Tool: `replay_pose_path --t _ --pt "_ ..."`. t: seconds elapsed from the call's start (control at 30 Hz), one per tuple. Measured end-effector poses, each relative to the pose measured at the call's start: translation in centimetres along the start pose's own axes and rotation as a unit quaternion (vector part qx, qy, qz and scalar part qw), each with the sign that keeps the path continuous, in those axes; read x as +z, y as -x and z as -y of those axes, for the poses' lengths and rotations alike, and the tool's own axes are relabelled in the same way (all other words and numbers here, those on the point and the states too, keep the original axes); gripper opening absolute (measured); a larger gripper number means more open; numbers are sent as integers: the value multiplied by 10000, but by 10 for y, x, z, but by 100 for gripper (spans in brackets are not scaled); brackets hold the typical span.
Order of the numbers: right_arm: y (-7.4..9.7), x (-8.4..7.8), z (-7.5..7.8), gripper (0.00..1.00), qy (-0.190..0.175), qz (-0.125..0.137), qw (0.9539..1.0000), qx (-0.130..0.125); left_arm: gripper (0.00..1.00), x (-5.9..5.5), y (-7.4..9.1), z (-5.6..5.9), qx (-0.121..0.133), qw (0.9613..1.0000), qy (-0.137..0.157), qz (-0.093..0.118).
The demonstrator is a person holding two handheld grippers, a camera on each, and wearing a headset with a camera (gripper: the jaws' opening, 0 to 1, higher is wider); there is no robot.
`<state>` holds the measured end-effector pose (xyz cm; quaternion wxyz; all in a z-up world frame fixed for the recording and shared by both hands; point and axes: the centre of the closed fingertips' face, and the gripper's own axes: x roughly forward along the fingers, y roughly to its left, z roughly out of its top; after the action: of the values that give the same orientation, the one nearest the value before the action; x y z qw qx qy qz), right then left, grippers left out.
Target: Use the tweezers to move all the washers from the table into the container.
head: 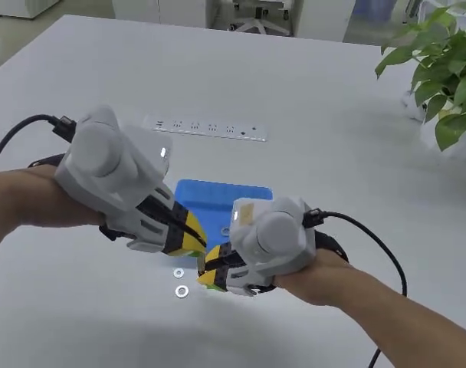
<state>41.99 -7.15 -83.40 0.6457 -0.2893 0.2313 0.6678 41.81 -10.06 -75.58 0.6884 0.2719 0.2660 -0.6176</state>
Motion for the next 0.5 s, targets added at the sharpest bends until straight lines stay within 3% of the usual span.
replay_pose_path --t 0.5 --pt "19 22 7 9 107 8 9999 -121 5 21 20 -4 112 9998 -175 -29"
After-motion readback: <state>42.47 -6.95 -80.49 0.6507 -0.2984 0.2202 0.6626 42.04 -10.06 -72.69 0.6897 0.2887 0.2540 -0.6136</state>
